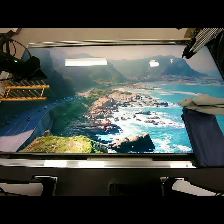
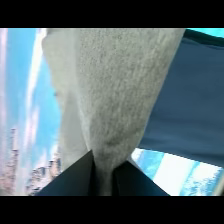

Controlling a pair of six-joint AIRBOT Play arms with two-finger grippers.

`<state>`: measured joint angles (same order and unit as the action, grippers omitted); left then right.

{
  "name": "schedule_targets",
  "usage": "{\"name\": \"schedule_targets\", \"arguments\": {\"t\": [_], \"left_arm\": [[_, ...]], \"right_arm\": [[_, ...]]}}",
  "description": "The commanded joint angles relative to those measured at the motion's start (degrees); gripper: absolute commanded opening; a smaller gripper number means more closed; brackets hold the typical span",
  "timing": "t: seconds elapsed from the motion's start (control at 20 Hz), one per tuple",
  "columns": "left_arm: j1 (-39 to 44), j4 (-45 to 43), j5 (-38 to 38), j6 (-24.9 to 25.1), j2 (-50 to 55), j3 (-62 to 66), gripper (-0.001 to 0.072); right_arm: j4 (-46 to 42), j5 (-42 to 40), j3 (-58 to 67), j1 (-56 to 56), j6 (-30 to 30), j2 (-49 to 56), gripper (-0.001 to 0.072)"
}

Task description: Fold the clothes and pants, and hang the long-sleeved shirts on hangers.

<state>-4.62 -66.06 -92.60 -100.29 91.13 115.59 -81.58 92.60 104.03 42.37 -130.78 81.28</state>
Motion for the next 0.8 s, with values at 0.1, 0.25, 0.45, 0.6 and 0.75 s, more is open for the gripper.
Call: {"name": "schedule_targets", "arguments": {"t": [0.1, 0.25, 0.45, 0.6, 0.75], "left_arm": [[0.02, 0.0, -0.02, 0.02, -0.02, 0.0, 0.0015], [0.0, 0.0, -0.02, 0.04, -0.02, 0.0, 0.0015], [0.0, -0.02, 0.02, 0.02, 0.02, 0.0, 0.0015], [0.0, 0.0, 0.0, 0.02, 0.0, 0.0, 0.0015], [0.0, -0.02, 0.0, 0.02, 0.0, 0.0, 0.0015]], "right_arm": [[-13.92, 4.13, -7.34, -3.67, 6.95, -0.57, 0.0039], [-19.37, 3.21, -14.36, -5.25, 6.95, -0.57, 0.0038], [-23.37, 2.32, -22.71, -5.25, 8.92, -0.74, 0.0039], [-27.43, 1.16, -28.55, -5.25, 9.55, -1.4, 0.0039], [-30.16, 0.52, -32.24, -5.01, 9.73, -2.67, 0.0039]]}}
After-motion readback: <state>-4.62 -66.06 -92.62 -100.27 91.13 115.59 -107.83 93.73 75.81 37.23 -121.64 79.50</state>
